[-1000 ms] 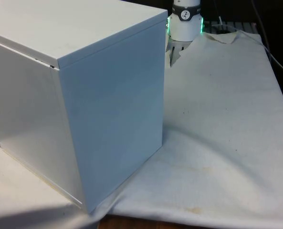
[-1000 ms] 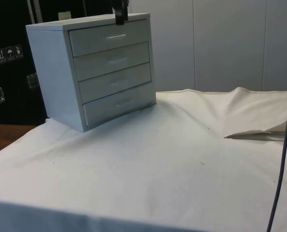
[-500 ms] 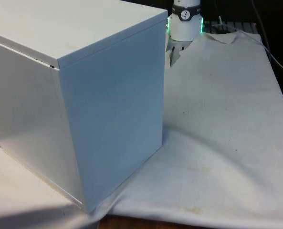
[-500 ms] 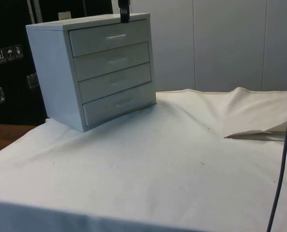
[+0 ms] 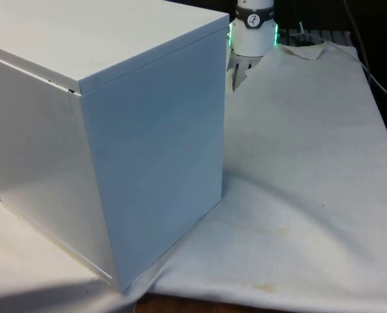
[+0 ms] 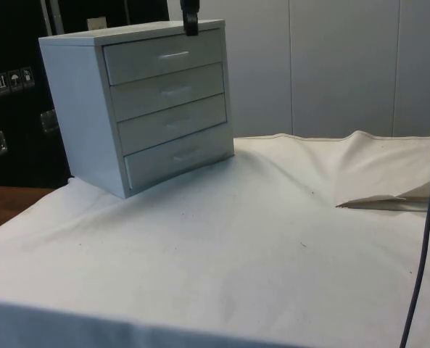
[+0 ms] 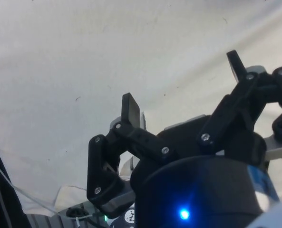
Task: Open the drawer, then close it.
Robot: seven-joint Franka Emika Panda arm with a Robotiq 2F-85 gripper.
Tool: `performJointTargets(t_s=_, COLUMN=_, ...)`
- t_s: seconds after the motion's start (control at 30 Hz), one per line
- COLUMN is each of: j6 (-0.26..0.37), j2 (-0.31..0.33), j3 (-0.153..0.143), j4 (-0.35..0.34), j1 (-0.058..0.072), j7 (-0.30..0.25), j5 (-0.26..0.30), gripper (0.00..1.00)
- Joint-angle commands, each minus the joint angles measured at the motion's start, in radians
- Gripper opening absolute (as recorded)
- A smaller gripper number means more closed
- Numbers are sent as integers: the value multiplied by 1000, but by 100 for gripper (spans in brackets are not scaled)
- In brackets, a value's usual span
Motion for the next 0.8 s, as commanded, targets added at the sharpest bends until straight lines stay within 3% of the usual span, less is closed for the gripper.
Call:
performJointTargets(t_s=0.0, j6=19, j2=-6, j3=-1, j4=-10, j1=0, j7=-15, j5=1, gripper=100)
performJointTargets(t_s=0.13, j6=7, j2=0, j3=-5, j4=-3, j1=0, j7=-29, j5=0, gripper=100)
performJointTargets(t_s=0.17, j6=38, j2=-5, j3=-9, j4=-18, j1=0, j7=-52, j5=3, gripper=100)
performJointTargets(t_s=0.33, j6=70, j2=-5, j3=-16, j4=-33, j1=0, j7=-87, j5=4, gripper=100)
performJointTargets(t_s=0.77, j6=120, j2=-4, j3=-24, j4=-59, j1=0, j7=-167, j5=-4, gripper=100)
